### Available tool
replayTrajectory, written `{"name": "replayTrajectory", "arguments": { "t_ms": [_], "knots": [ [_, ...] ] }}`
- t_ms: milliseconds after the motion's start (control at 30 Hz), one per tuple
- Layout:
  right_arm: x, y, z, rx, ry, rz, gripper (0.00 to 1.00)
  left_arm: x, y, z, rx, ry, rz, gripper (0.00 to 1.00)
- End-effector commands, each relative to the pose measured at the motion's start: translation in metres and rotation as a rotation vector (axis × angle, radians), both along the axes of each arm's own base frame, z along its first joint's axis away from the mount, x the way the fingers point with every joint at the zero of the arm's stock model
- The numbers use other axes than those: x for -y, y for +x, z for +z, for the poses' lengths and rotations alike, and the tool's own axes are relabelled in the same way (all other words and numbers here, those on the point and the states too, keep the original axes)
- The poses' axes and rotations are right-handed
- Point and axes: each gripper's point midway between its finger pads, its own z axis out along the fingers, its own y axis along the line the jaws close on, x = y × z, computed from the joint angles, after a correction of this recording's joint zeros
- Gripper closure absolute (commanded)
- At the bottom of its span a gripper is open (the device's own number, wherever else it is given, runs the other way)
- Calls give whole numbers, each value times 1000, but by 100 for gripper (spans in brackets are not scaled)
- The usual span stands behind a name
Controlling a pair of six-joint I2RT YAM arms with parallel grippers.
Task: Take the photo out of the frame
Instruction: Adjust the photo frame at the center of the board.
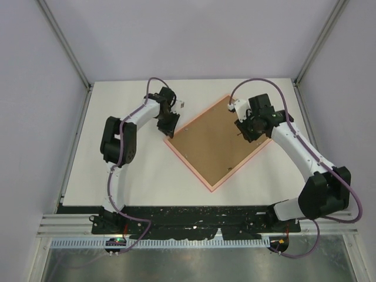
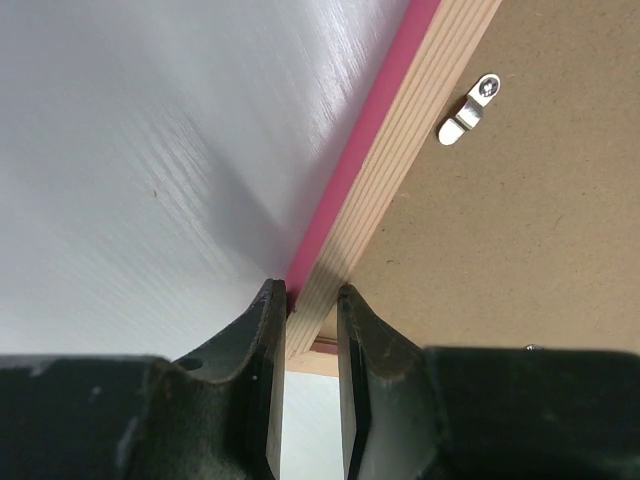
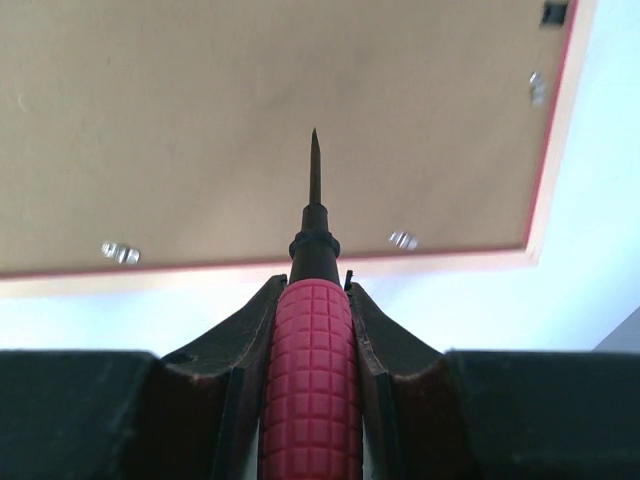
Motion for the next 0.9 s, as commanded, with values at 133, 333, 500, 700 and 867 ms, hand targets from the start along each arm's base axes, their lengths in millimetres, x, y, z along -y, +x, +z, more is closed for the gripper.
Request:
{"name": "replayTrajectory", "arguments": {
  "t_ms": [133,333,500,700,867],
  "knots": [
    [28,-78,9,-54,-24,50,92,3,-29,0,-98,-66,107,100],
    [46,-125,-7,-149,-71,86,92,0,-37,-3,-105,-66,147,100],
    [58,-153,-36,-263,-132,129,92,-5,-45,-8,-122,-76,194,100],
    [67,-143,-57,-301,-178,115,92,-13,-51,-9,-124,-103,259,100],
    [63,-97,-60,-199,-172,33,92,-16,-59,-8,-126,-116,272,100]
  ]
}}
